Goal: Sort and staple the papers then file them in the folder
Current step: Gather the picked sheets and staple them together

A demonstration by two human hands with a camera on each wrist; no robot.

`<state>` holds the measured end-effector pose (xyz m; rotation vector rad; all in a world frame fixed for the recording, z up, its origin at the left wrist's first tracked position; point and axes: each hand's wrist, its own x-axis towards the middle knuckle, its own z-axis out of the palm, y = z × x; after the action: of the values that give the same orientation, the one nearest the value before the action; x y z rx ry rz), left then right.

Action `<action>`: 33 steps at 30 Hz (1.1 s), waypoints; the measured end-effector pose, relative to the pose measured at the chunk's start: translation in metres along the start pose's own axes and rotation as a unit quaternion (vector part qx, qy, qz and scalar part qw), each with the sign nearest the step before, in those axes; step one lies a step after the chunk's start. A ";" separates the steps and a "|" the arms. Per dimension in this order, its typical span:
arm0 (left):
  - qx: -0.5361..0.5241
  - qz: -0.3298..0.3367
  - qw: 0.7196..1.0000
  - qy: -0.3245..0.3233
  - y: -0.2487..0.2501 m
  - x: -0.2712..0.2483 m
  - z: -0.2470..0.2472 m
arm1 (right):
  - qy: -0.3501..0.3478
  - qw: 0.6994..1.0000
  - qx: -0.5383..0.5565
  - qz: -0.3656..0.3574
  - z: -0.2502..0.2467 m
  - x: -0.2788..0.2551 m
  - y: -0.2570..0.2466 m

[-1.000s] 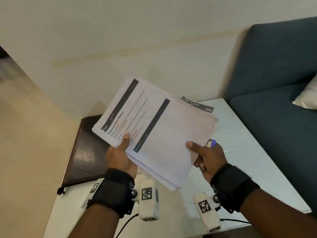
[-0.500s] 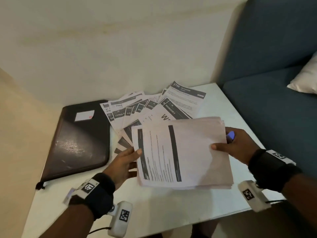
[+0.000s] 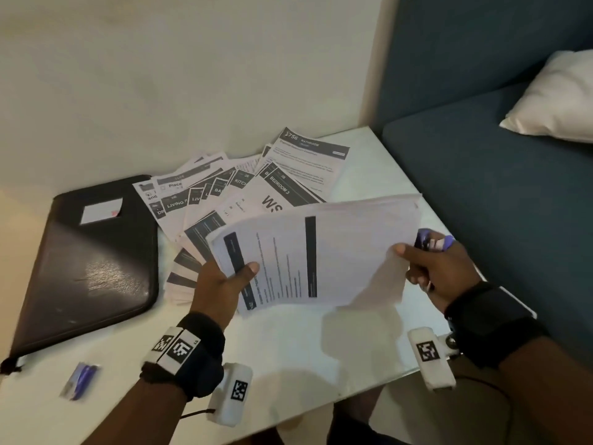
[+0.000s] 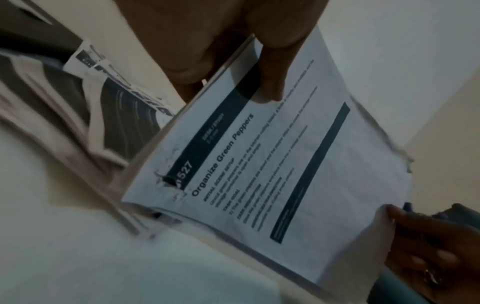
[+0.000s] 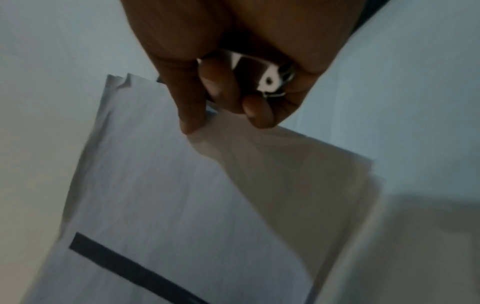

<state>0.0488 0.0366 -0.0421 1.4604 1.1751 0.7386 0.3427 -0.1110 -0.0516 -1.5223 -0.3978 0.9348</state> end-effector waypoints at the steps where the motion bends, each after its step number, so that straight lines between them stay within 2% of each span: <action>1: -0.013 0.016 1.000 0.007 0.005 0.000 0.000 | 0.004 0.999 0.013 -0.045 -0.001 -0.001 -0.007; 4: -0.038 0.058 0.997 0.014 0.015 0.000 -0.001 | 0.014 0.988 0.009 -0.155 -0.005 -0.009 -0.021; 7: -0.053 0.069 0.996 0.008 0.011 0.002 0.003 | 0.028 0.981 -0.016 -0.193 -0.006 -0.018 -0.022; 13: -0.049 0.045 0.997 -0.032 -0.008 -0.002 0.019 | 0.087 0.971 -0.118 -0.187 -0.016 -0.022 -0.001; 17: -0.063 0.027 0.996 -0.049 -0.013 -0.004 0.026 | 0.104 0.976 -0.103 -0.163 -0.021 -0.019 0.008; 23: -0.093 0.037 0.994 -0.046 -0.007 -0.006 0.039 | 0.133 0.968 -0.072 -0.201 -0.030 -0.023 0.001; 28: -0.081 -0.002 0.995 -0.063 -0.023 -0.013 0.055 | 0.132 0.976 -0.086 -0.152 -0.035 -0.027 0.020; 33: -0.088 0.014 0.994 -0.068 -0.021 -0.014 0.058 | 0.141 0.977 -0.044 -0.152 -0.043 -0.028 0.018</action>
<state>0.0914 0.0019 -0.0743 1.3611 0.9628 0.7306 0.3530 -0.1631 -0.0623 -1.5940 -0.4539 0.4592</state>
